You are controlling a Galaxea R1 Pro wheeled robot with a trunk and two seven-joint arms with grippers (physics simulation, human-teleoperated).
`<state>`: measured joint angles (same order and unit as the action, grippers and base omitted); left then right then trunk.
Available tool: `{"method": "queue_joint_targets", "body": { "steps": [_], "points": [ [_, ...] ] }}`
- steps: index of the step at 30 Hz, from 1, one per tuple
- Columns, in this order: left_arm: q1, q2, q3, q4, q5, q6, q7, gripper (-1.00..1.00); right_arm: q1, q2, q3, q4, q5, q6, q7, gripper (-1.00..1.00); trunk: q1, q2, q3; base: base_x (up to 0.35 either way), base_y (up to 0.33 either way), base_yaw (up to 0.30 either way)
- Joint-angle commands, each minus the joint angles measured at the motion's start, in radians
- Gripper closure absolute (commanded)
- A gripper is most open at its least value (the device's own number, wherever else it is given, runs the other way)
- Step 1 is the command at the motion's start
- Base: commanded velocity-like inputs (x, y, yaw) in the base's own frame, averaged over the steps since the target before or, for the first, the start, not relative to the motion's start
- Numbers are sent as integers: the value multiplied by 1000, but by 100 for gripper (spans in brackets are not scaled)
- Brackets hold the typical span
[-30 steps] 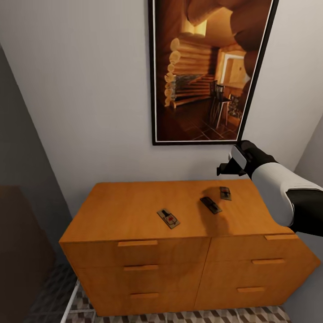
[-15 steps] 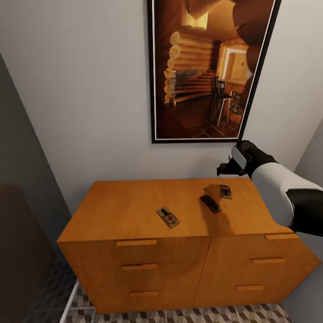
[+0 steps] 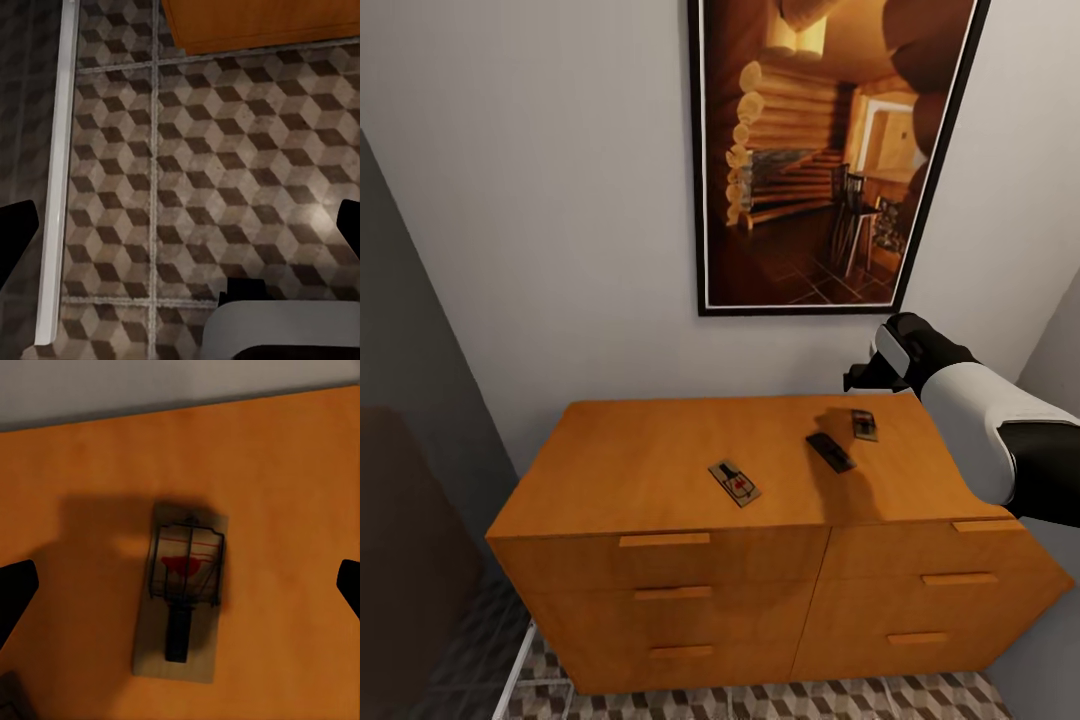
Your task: Take the four mousetraps from the cabinet in the bathroom and place them on the bathroom floor. Make sure all four end up on the same floor surface, and ensure that at least two of them are either under or directly next to the same bathroom sink.
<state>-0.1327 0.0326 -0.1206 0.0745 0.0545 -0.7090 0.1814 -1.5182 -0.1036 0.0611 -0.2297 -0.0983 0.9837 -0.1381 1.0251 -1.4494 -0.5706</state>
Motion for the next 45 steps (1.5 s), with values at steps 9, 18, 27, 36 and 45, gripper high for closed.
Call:
{"method": "queue_joint_targets", "body": {
  "steps": [9,18,27,36,45],
  "points": [
    [-1,0,-9,4,5,-5,3,-100,-1,-1,6,-1,-11,4,-6,-100,0,-1,-15,0,0,0],
    [-1,0,-8,4,5,-5,3,-100,0,-1,6,-1,-11,4,-6,-100,0,-1,-28,0,0,0],
    [-1,0,-9,4,5,-4,3,-100,0,-1,6,-2,-11,3,-6,-100,0,-1,-42,0,-6,0],
    [-1,0,-9,4,5,-4,3,-100,0,-1,6,-2,-11,4,-6,-100,0,-1,-56,0,-97,0],
    [-1,-1,-9,4,5,-5,3,-100,0,-1,6,-2,-11,3,-6,-100,0,-1,-67,0,-19,0]
  ]
}}
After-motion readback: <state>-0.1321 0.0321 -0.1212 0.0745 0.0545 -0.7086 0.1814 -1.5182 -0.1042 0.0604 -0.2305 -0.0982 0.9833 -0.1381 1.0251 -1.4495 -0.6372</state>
